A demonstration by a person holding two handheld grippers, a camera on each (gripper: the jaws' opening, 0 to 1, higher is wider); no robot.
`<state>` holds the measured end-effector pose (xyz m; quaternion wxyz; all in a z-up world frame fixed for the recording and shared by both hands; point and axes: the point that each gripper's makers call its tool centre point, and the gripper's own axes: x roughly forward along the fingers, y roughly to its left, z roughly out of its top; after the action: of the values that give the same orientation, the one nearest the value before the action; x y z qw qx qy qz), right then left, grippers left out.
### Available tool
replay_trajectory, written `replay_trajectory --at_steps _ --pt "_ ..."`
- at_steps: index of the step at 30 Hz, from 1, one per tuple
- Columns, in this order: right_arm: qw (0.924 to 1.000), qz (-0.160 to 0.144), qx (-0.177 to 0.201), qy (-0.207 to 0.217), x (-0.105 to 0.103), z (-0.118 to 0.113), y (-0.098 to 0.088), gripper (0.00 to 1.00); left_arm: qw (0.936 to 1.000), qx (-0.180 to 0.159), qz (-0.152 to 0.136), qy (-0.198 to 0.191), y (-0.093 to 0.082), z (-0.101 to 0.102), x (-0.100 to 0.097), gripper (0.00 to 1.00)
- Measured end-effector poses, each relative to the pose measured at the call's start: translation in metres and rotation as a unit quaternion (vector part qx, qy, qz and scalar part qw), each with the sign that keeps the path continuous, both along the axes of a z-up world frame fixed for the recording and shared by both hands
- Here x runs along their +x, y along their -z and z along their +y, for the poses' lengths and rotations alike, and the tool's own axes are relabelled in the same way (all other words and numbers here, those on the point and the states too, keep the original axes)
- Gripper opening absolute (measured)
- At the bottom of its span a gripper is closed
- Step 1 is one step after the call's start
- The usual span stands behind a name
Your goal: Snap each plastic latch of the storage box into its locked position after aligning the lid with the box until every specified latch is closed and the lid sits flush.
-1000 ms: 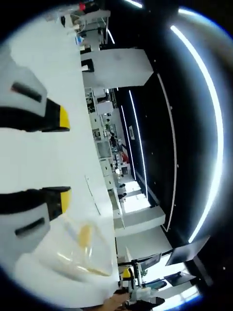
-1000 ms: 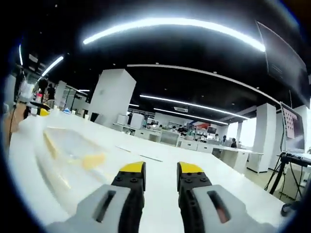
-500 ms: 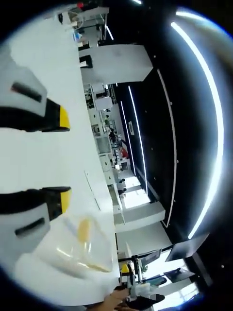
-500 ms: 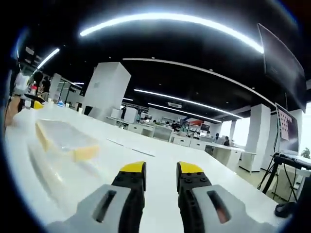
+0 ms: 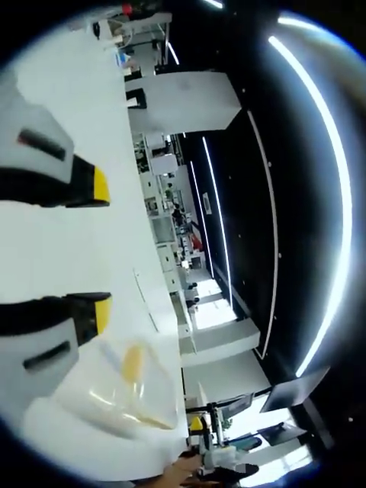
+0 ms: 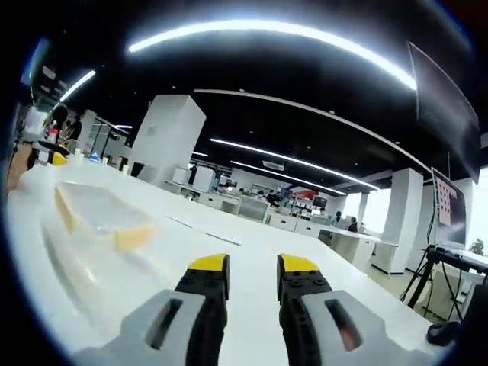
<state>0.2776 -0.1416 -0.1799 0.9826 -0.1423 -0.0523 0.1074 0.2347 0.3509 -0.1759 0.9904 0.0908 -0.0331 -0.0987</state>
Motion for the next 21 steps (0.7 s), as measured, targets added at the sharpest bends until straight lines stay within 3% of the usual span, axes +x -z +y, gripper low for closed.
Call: replay_trajectory --at_steps 8,21 --pt "0.9999 0.004 -0.013 0.002 0.000 0.004 0.003 0.21 1.0000 0.003 0.002 -0.001 0.001 0.001 0.000 0.44" --pt "0.9995 0.016 -0.026 -0.013 -0.001 0.013 0.009 0.22 0.9991 0.013 -0.008 -0.040 -0.001 0.015 -0.002 0.44"
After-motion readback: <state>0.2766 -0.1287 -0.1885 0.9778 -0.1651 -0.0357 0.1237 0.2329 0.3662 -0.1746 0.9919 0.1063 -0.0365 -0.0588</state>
